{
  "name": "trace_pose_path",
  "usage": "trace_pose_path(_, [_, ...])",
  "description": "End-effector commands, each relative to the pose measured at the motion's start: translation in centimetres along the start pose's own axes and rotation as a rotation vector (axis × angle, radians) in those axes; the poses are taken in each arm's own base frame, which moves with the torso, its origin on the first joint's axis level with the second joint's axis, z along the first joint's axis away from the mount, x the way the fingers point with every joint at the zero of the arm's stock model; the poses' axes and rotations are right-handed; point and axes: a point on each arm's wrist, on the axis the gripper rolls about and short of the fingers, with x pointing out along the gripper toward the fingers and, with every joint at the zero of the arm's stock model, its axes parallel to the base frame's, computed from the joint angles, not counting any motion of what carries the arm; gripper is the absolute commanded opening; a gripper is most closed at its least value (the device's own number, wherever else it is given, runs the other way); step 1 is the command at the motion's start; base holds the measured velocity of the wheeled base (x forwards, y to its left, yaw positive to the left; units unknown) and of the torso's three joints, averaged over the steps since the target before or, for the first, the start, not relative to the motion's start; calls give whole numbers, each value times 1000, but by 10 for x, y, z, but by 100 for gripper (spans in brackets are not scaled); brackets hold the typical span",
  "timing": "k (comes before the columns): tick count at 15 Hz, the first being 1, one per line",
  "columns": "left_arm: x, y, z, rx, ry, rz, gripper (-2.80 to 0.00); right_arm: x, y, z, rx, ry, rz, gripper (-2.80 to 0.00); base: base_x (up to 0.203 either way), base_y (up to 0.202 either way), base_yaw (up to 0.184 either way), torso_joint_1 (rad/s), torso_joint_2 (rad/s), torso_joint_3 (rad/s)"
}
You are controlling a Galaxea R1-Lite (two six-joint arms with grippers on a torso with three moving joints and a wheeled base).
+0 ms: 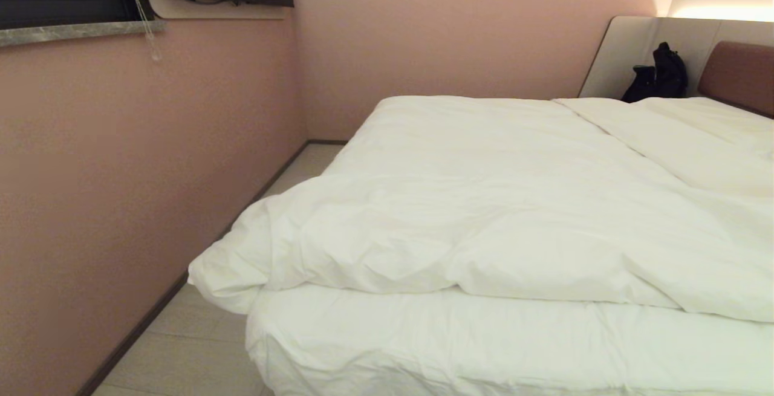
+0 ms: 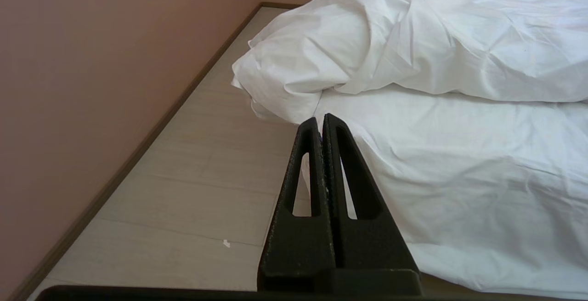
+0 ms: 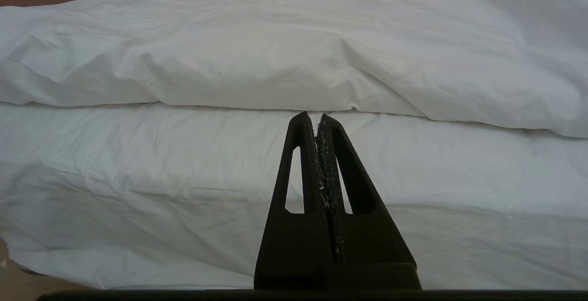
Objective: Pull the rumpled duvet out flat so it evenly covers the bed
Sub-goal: Hold the folded corner of the quilt
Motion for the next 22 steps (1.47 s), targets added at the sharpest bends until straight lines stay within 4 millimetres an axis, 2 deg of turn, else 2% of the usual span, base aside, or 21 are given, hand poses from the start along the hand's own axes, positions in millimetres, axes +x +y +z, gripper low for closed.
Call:
trace_pose_path(1, [0,0,0,1,-1,1,-280,0,0,0,0,-1,0,-280,0,0,0,0,0,0])
trace_pose_path(3, [-2,0,8,-3,-26,-4,-280,0,0,0,0,-1,0,-280,0,0,0,0,0,0])
trace_pose_path(7, [-19,-3,62,-79,-85,-49,-280,0,0,0,0,-1,0,-280,0,0,0,0,0,0])
trace_pose_path(9, [-12,-5,89,-120,-33,-71,-280,0,0,0,0,-1,0,-280,0,0,0,0,0,0])
trace_pose_path(11, [5,-7,119,-166,25,-83,-280,0,0,0,0,-1,0,-280,0,0,0,0,0,0])
trace_pose_path(14, [42,-11,163,-262,119,-152,-280,0,0,0,0,-1,0,-280,0,0,0,0,0,0])
trace_pose_path(16, [75,-14,185,-335,195,-189,-280,0,0,0,0,-1,0,-280,0,0,0,0,0,0])
trace_pose_path(19, [132,-19,208,-424,304,-250,-280,0,0,0,0,-1,0,-280,0,0,0,0,0,0])
trace_pose_path(22, [198,-22,219,-478,404,-289,-280,0,0,0,0,-1,0,-280,0,0,0,0,0,0])
